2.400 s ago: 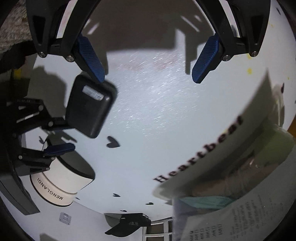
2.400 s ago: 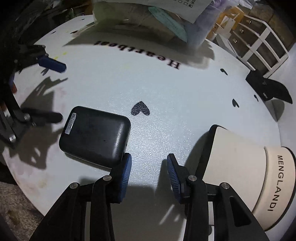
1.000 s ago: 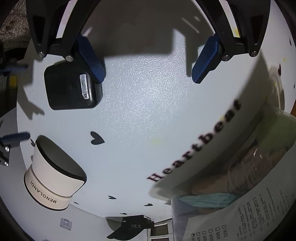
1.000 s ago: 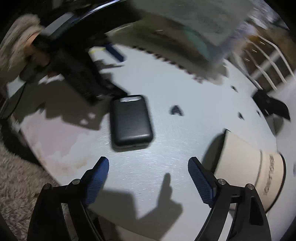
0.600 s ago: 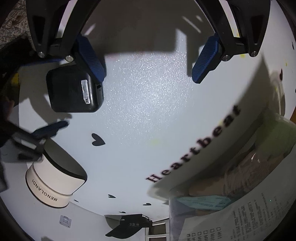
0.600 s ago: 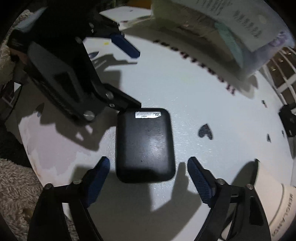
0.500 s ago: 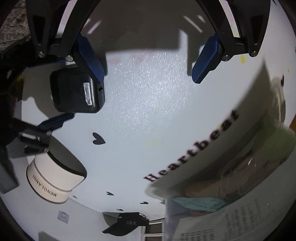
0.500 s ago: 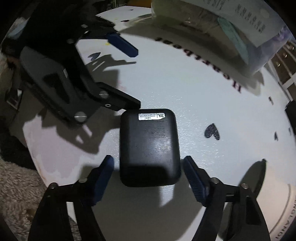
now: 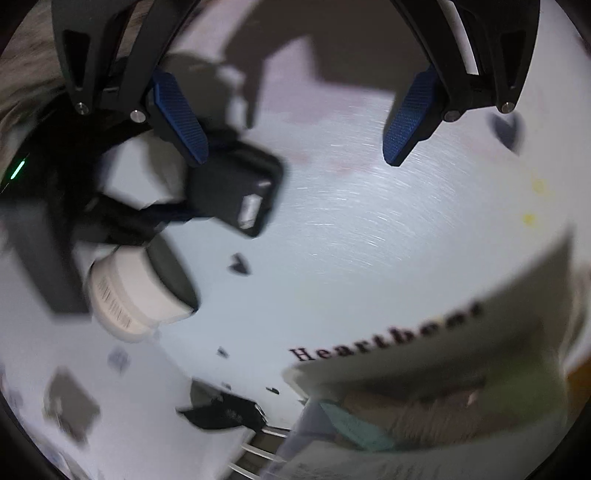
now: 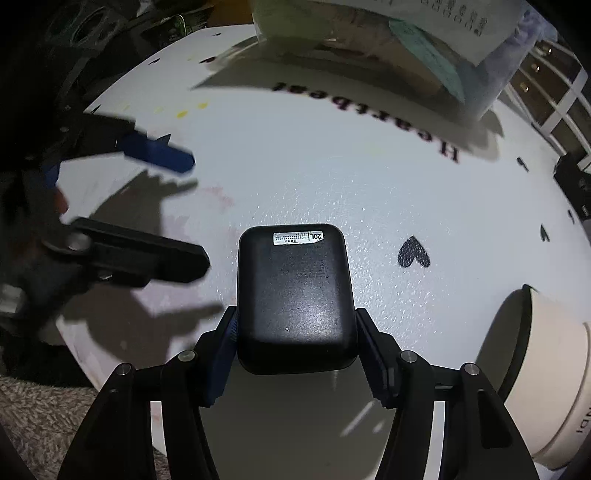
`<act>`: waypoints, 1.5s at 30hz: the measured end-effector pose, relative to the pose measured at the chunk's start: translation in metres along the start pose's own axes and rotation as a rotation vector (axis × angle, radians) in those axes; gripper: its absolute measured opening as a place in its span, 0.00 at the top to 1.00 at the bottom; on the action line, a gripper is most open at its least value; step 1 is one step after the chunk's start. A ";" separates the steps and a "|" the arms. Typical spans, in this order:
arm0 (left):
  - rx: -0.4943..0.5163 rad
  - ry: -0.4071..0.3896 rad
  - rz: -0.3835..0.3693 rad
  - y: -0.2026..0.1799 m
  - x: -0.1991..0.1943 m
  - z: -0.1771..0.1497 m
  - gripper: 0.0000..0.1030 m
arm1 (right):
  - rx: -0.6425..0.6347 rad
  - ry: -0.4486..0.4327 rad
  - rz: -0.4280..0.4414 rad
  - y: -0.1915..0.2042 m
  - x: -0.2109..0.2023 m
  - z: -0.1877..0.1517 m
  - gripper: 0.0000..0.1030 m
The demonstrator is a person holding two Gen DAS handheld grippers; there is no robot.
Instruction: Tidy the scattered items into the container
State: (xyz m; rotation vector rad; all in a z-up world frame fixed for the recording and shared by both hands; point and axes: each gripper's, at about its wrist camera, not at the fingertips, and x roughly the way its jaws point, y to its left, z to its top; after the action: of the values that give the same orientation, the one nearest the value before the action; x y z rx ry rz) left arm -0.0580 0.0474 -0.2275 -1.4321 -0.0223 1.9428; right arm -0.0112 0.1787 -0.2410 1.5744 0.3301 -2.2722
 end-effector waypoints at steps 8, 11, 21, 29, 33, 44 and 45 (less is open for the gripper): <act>-0.289 0.049 -0.175 0.014 0.016 0.012 0.08 | 0.143 -0.092 0.053 -0.004 -0.014 -0.010 0.41; -0.304 0.095 -0.177 0.010 0.020 0.014 0.12 | 0.225 -0.126 0.086 -0.010 -0.019 -0.013 0.41; -0.383 0.256 -0.235 0.002 0.044 0.021 0.49 | 0.302 -0.181 0.122 -0.015 -0.019 -0.023 0.41; -0.360 0.246 -0.260 -0.007 0.044 0.023 0.57 | 0.285 -0.191 0.083 -0.007 -0.024 -0.031 0.41; -0.256 0.174 -0.244 -0.026 0.022 0.035 0.60 | 0.256 -0.210 0.029 -0.008 -0.040 -0.022 0.41; 0.002 -0.189 -0.225 -0.076 -0.105 0.092 0.66 | 0.162 -0.394 -0.164 -0.014 -0.138 0.041 0.41; 0.020 -0.219 -0.219 -0.078 -0.117 0.100 0.66 | 0.155 -0.421 -0.172 -0.015 -0.148 0.049 0.41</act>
State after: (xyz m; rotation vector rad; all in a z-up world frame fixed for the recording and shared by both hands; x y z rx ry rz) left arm -0.0852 0.0799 -0.0604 -1.1458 -0.2494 1.9012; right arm -0.0121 0.1969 -0.0850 1.1231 0.1846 -2.7428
